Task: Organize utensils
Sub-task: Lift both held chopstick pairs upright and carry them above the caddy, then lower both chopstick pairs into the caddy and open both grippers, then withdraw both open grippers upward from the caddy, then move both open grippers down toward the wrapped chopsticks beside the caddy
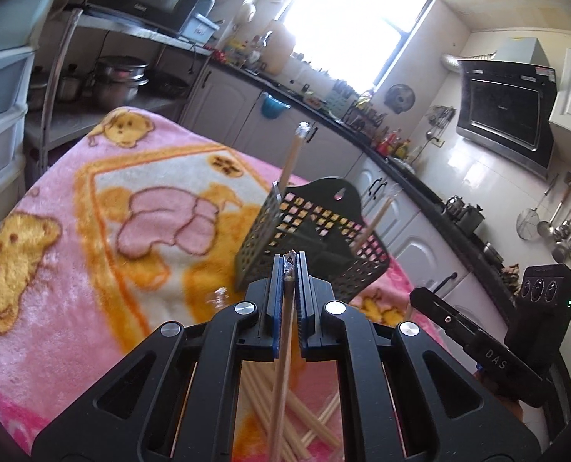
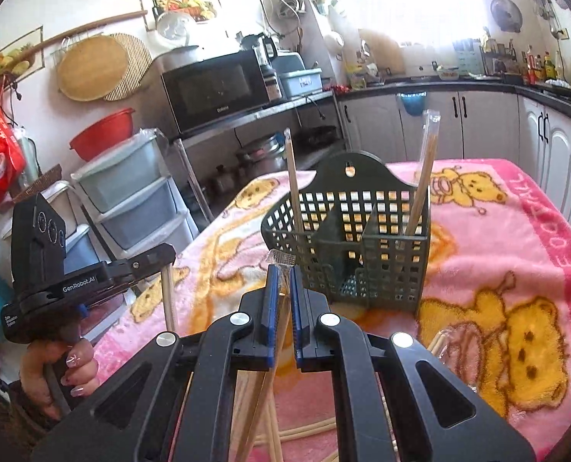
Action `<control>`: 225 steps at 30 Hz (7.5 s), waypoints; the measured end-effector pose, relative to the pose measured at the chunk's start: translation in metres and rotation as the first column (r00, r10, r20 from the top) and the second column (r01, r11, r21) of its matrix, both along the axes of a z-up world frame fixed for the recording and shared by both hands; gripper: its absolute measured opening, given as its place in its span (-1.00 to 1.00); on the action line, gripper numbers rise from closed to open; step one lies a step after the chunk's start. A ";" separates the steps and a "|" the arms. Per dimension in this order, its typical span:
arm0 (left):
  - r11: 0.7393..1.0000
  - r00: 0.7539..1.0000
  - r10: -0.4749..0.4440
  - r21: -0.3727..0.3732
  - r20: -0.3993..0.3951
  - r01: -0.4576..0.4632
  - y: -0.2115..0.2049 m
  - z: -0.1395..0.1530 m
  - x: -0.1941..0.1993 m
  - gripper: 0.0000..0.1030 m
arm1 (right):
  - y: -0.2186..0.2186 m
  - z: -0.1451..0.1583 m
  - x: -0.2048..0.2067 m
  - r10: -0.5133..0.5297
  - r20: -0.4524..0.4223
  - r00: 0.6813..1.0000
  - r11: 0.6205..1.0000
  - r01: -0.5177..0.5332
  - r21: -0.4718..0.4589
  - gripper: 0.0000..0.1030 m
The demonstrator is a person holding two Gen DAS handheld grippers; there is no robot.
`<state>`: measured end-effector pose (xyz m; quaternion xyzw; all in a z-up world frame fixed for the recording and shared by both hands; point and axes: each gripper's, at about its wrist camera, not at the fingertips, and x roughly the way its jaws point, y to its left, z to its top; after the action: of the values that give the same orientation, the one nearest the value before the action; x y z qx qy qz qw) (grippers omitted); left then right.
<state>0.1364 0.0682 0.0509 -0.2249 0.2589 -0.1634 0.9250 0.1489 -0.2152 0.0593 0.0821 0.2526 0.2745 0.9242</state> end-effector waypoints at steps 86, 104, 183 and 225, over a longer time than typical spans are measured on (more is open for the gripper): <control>0.995 0.907 0.047 0.061 0.418 -0.080 -0.090 0.123 0.124 -0.93 | -0.040 0.110 0.074 -0.236 0.564 0.792 0.959 0.283 0.003 -0.87; 0.992 0.917 0.016 0.110 0.399 -0.065 -0.108 0.074 0.133 -0.93 | -0.042 0.062 0.088 -0.265 0.514 0.816 0.952 0.306 0.006 -0.86; 0.999 0.998 0.046 0.020 0.032 -0.047 -0.032 0.007 0.051 0.80 | -0.047 0.004 0.020 -0.225 0.140 0.964 0.970 0.235 -0.059 0.08; 0.992 0.935 0.085 0.119 -0.344 -0.046 0.002 -0.095 0.067 -0.50 | 0.022 -0.053 0.003 0.023 -0.082 0.996 0.982 -0.038 -0.185 0.07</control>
<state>0.2034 0.0705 -0.0446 -0.2079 0.4194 -0.0758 0.8804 0.1518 -0.1931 0.0062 0.0021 0.3152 0.2601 0.9127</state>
